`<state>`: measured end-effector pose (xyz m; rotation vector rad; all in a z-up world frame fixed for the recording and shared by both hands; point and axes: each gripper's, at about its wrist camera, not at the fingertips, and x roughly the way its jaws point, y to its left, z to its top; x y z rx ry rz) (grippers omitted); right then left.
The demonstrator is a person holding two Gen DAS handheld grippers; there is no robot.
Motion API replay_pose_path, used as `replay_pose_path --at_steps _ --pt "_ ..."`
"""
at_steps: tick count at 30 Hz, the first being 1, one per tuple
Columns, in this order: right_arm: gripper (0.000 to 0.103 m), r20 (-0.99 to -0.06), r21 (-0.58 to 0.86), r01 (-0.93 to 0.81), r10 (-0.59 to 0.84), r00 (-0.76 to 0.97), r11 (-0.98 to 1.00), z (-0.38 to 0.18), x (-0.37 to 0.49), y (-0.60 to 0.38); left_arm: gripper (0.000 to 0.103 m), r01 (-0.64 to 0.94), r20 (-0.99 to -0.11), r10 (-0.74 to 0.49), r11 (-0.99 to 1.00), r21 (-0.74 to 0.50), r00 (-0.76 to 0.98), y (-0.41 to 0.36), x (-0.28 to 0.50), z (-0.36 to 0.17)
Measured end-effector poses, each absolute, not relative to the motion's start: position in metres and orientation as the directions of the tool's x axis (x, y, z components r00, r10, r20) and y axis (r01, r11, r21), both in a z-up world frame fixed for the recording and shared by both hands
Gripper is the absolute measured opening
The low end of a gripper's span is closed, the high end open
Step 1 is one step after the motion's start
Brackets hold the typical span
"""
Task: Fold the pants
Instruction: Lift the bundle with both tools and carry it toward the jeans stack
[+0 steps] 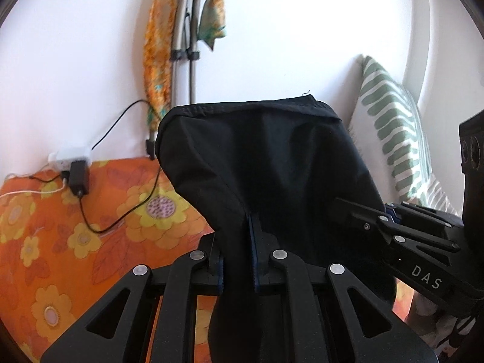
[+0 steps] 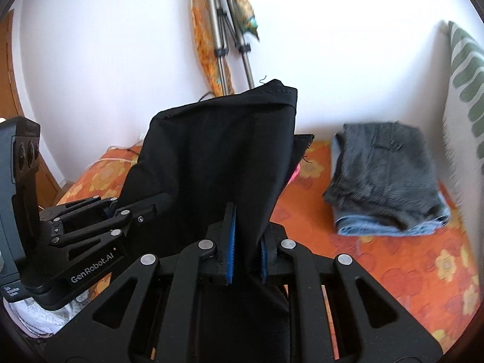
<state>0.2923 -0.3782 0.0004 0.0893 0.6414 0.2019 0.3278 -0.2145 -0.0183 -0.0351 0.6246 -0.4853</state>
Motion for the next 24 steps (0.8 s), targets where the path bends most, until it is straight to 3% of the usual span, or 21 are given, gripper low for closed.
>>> replay_pose_path --at_steps 16,24 --pt "0.013 -0.462 0.101 -0.040 0.082 0.883 0.994 0.068 0.275 -0.458 0.011 0.552 -0.432 -0.559 0.819 -0.156 0.708 -0.309 0.341 0.051" --pt "0.013 -0.442 0.073 0.005 0.028 0.897 0.997 0.088 0.307 -0.513 0.011 0.595 -0.420 -0.594 0.791 -0.145 0.686 -0.367 0.373 0.063"
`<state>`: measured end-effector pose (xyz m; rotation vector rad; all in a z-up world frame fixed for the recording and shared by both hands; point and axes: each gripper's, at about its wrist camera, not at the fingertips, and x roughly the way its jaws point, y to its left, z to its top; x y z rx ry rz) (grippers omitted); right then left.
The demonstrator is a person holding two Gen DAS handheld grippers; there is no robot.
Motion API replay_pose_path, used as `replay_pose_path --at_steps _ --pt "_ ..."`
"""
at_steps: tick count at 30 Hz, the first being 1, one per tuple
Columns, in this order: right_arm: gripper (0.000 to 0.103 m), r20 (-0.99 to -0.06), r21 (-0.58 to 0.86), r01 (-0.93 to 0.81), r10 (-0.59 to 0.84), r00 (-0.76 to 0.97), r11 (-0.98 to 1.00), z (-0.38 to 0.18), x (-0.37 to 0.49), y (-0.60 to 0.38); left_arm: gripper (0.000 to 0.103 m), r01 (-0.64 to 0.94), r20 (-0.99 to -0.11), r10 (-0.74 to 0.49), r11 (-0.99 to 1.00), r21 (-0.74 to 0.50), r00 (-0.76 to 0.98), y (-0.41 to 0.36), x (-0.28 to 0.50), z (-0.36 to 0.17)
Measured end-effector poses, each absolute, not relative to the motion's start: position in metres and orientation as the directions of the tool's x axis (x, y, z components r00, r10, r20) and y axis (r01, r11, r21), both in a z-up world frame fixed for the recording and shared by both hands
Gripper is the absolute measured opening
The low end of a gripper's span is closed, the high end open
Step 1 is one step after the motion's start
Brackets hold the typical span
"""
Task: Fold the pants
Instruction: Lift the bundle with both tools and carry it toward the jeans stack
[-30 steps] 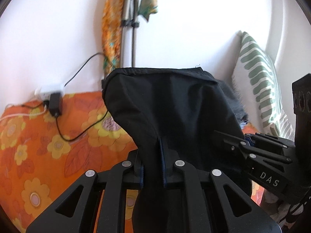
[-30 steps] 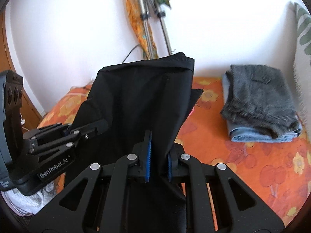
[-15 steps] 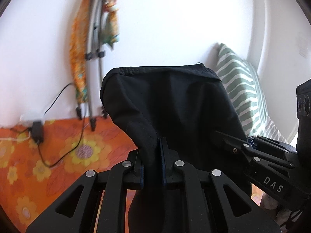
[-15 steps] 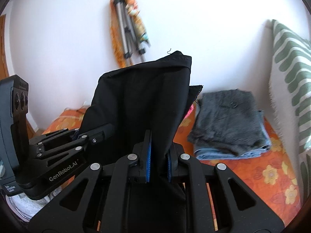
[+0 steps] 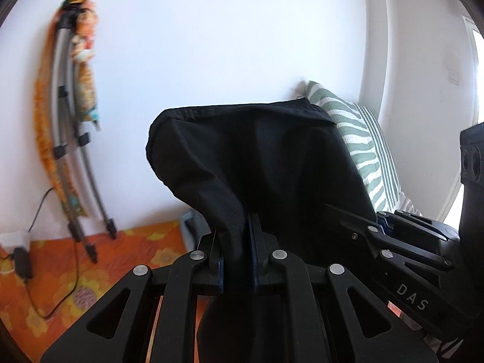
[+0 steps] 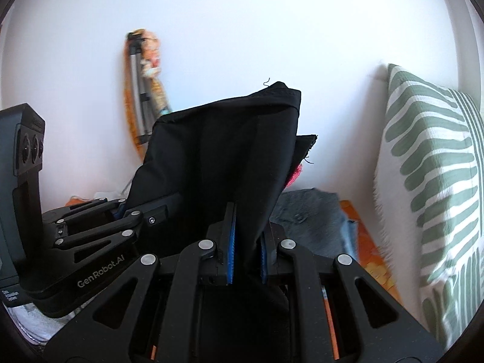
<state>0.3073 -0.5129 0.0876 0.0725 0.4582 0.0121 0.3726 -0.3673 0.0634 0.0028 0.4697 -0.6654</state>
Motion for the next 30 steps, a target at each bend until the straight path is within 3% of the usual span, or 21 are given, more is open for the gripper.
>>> replay_pose_path --at_steps 12,30 --pt "0.013 -0.515 0.036 0.027 -0.004 0.857 0.999 0.082 0.379 -0.579 0.011 0.590 -0.469 -0.609 0.780 -0.207 0.640 -0.427 0.429 0.035" --pt "0.013 -0.630 0.135 0.059 0.040 0.776 0.989 -0.010 0.471 -0.645 0.011 0.530 -0.561 -0.549 0.820 -0.217 0.620 -0.460 0.500 -0.029"
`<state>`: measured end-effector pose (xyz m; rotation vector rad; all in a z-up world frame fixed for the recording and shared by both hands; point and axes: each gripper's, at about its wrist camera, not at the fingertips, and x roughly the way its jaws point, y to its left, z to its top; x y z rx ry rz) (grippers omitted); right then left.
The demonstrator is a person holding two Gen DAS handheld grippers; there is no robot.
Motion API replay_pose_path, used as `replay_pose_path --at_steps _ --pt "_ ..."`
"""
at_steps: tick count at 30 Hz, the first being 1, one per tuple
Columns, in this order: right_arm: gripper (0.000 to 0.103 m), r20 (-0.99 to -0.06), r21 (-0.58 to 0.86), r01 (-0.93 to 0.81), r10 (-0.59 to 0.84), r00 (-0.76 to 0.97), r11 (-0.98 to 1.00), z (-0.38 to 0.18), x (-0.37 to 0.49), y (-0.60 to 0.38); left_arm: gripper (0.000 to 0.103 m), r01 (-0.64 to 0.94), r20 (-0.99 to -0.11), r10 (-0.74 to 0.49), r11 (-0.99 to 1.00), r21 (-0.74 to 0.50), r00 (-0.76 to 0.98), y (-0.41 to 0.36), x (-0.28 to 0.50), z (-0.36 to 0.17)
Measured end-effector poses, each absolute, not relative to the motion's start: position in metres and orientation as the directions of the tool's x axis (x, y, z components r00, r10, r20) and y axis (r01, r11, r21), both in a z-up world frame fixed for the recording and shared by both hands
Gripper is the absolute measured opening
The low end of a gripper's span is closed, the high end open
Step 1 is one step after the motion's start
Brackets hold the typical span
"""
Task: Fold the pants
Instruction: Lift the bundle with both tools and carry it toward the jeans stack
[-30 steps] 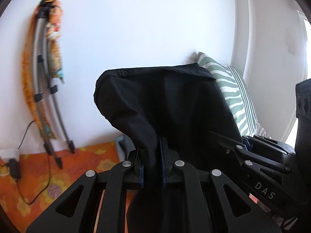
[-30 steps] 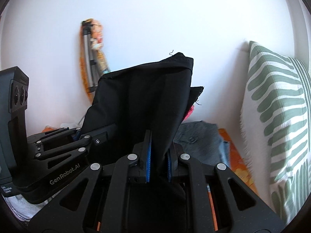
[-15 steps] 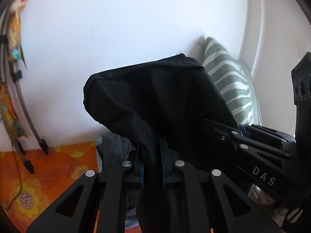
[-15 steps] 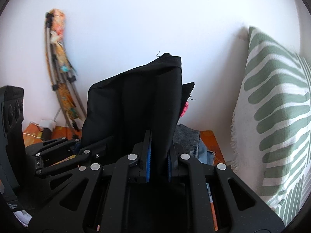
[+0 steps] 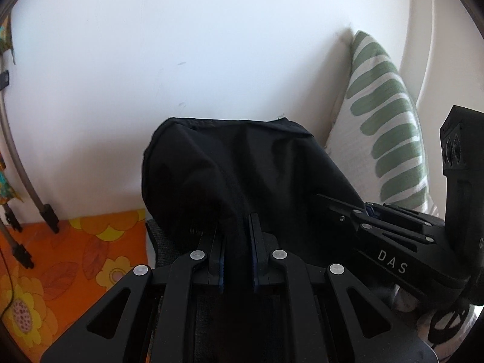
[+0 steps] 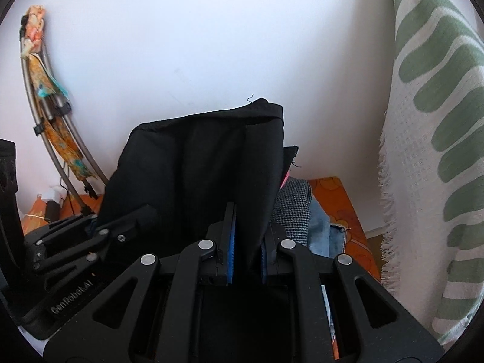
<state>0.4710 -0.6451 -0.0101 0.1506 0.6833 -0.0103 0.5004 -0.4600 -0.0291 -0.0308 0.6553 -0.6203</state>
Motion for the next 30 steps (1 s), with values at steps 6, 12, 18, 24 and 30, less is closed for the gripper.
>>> replay_pose_path --at_steps 6,12,18,24,30 --pt "0.027 -0.670 0.096 0.151 -0.049 0.741 0.984 -0.029 0.493 -0.656 0.018 0.511 -0.602 -0.518 0.835 -0.203 0.608 -0.461 0.514 -0.041" --pt "0.029 -0.642 0.069 0.209 -0.117 0.757 0.975 -0.014 0.485 -0.666 0.025 0.515 -0.602 -0.526 0.831 -0.212 0.601 -0.442 0.515 -0.033" --pt "0.029 -0.597 0.090 0.149 -0.066 0.800 0.985 0.009 0.446 -0.651 0.025 0.575 -0.592 -0.545 0.802 -0.162 0.594 -0.428 0.497 -0.022" --pt "0.029 -0.637 0.027 0.048 -0.019 0.771 0.998 -0.003 0.428 -0.614 0.025 0.620 -0.601 -0.549 0.777 -0.111 0.580 -0.430 0.483 -0.015" --pt "0.029 -0.676 0.073 0.086 -0.015 0.737 0.994 -0.028 0.426 -0.623 0.025 0.630 -0.657 -0.508 0.774 -0.064 0.557 -0.432 0.473 -0.035"
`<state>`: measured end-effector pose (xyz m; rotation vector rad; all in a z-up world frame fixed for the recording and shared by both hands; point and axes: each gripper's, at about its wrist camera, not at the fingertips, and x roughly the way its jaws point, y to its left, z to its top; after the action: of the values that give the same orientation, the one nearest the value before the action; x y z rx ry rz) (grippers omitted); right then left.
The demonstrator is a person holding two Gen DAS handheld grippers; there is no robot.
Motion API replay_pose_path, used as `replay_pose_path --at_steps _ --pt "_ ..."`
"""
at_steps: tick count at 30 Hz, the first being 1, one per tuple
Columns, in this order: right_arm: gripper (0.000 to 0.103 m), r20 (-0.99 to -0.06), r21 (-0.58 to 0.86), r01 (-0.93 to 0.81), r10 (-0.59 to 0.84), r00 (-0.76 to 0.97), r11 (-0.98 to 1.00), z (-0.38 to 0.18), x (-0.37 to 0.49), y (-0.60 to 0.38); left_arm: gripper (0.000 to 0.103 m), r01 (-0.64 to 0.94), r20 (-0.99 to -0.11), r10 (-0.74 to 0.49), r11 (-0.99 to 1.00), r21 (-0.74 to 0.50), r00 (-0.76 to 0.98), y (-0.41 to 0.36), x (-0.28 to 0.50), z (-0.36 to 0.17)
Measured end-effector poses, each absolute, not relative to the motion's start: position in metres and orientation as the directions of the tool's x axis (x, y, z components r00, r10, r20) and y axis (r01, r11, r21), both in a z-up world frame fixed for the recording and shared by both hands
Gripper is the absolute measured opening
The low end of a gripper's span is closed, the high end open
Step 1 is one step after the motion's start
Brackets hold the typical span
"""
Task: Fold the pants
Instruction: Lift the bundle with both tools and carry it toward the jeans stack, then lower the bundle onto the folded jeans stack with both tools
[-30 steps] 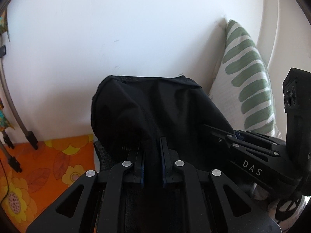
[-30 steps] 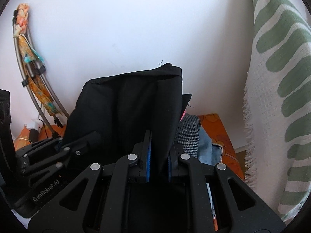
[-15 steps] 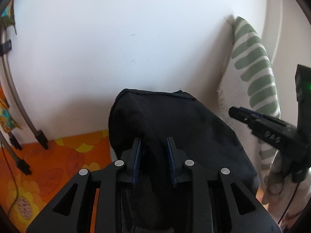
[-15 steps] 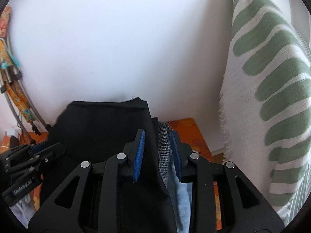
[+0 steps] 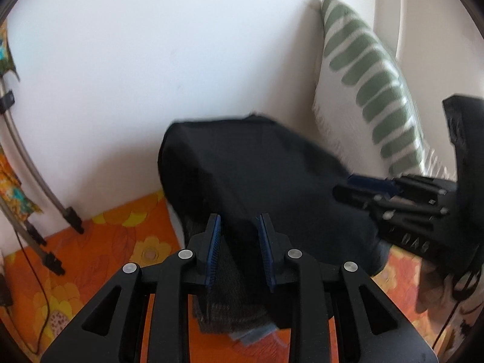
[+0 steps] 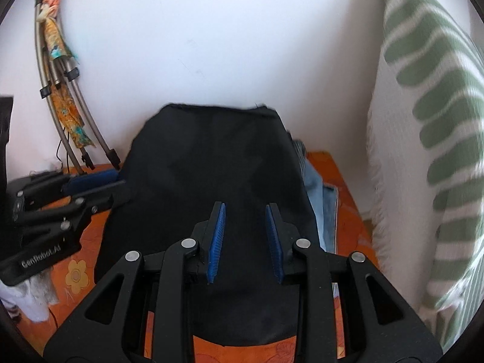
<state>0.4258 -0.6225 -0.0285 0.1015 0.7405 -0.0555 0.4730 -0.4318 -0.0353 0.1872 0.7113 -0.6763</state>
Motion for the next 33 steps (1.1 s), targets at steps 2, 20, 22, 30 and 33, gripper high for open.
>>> replay_pose_path --at_steps 2,20,22,30,33 --pt "0.029 -0.688 0.094 0.090 0.000 0.725 0.991 -0.036 0.423 -0.625 0.025 0.617 -0.677 -0.489 0.784 -0.066 0.550 -0.428 0.474 -0.046" --pt "0.033 -0.682 0.198 0.142 0.032 0.731 0.970 -0.033 0.379 -0.634 0.025 0.515 -0.675 -0.441 0.851 -0.104 0.592 -0.349 0.461 -0.038" --pt "0.034 -0.670 0.211 0.131 0.046 0.741 0.969 -0.025 0.374 -0.629 0.025 0.511 -0.676 -0.435 0.854 -0.100 0.595 -0.346 0.462 -0.038" --pt "0.052 -0.662 0.187 0.008 0.120 0.740 0.982 0.006 0.417 -0.577 0.025 0.534 -0.673 -0.459 0.838 -0.112 0.580 -0.338 0.465 -0.045" --pt "0.058 -0.701 0.183 -0.032 0.154 0.696 0.983 0.004 0.458 -0.553 0.025 0.538 -0.674 -0.461 0.836 -0.111 0.577 -0.336 0.478 -0.050"
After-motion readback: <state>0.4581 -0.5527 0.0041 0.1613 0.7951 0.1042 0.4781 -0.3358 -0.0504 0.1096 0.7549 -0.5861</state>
